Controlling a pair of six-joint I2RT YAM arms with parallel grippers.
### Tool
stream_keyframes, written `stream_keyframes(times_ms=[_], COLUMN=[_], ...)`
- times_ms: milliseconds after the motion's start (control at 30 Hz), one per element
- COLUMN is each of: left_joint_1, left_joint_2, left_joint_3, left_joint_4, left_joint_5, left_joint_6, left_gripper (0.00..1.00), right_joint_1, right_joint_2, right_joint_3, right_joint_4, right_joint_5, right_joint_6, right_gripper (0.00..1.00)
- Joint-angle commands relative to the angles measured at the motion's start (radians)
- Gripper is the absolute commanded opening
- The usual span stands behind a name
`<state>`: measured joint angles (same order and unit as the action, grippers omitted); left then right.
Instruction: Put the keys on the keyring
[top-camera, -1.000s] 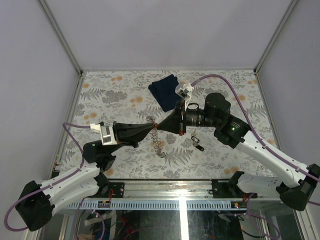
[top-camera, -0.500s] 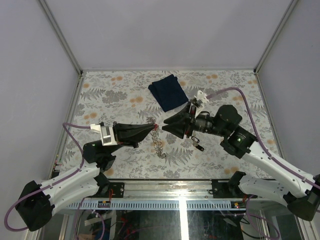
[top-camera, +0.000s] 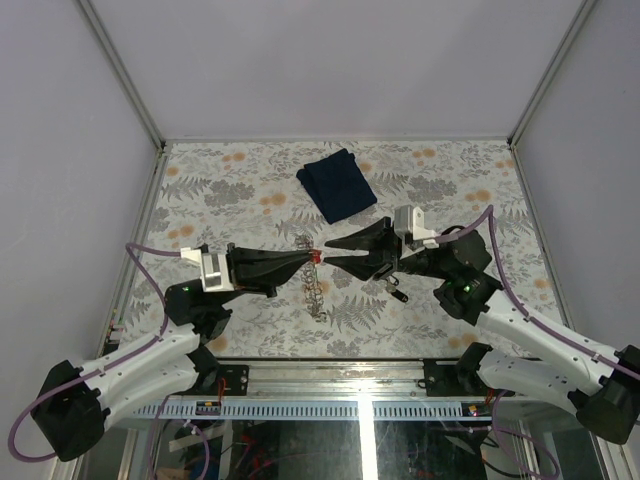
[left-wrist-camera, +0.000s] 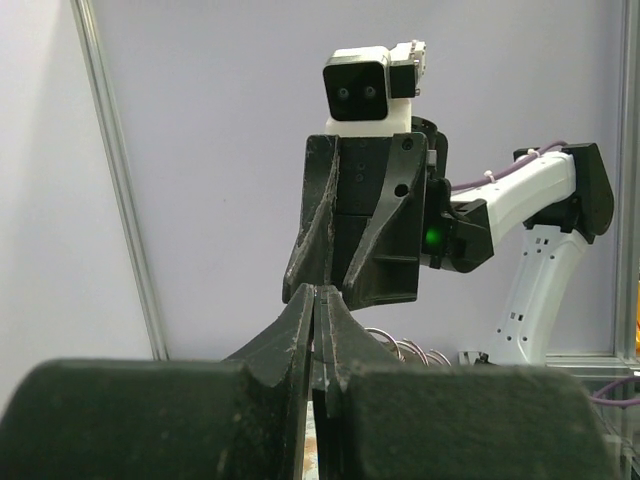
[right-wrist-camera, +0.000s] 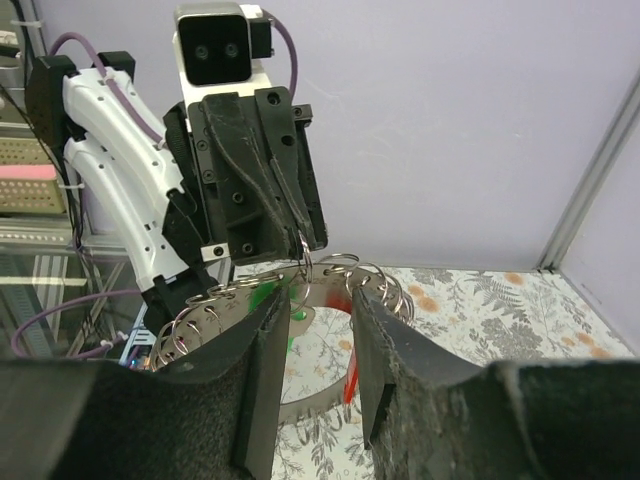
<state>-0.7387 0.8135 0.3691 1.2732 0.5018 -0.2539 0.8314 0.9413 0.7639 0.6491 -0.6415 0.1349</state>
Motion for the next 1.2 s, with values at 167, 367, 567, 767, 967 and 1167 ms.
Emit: stream_keyframes(times_ms=[167, 367, 567, 767, 967, 1167], left_joint_1=[-0.001, -0.001, 0.000, -0.001, -0.001, -0.001], left_joint_2=[0.013, 0.022, 0.020, 0.022, 0.021, 0.027], left_joint_3=[0.052, 0.061, 0.058, 0.062, 0.062, 0.062], left_joint_4=[0.106, 0.108, 0.108, 0.108, 0.108, 0.107], left_joint_5=[0.037, 0.055, 0.058, 0.059, 0.057, 0.056], left_joint_6=[-0.025, -0.032, -0.036, -0.035, -0.035, -0.034], left_gripper=[0.00, 0.00, 0.00, 0.00, 0.00, 0.00], right_joint_1=[0.002, 0.002, 0.003, 0.003, 0.003, 0.003], right_joint_2=[0.019, 0.039, 0.058, 0.071, 0.079, 0.086], right_joint_3=[0.044, 0.046, 0.058, 0.062, 0.069, 0.074], right_joint_4=[0.090, 0.103, 0.103, 0.101, 0.102, 0.111], right_joint_5=[-0.082, -0.093, -0.108, -0.120, -0.133, -0.141], right_joint_6=[-0.027, -0.006, 0.011, 0.018, 0.021, 0.029], right_gripper=[0.35, 0.33, 0.28, 0.26, 0.25, 0.25])
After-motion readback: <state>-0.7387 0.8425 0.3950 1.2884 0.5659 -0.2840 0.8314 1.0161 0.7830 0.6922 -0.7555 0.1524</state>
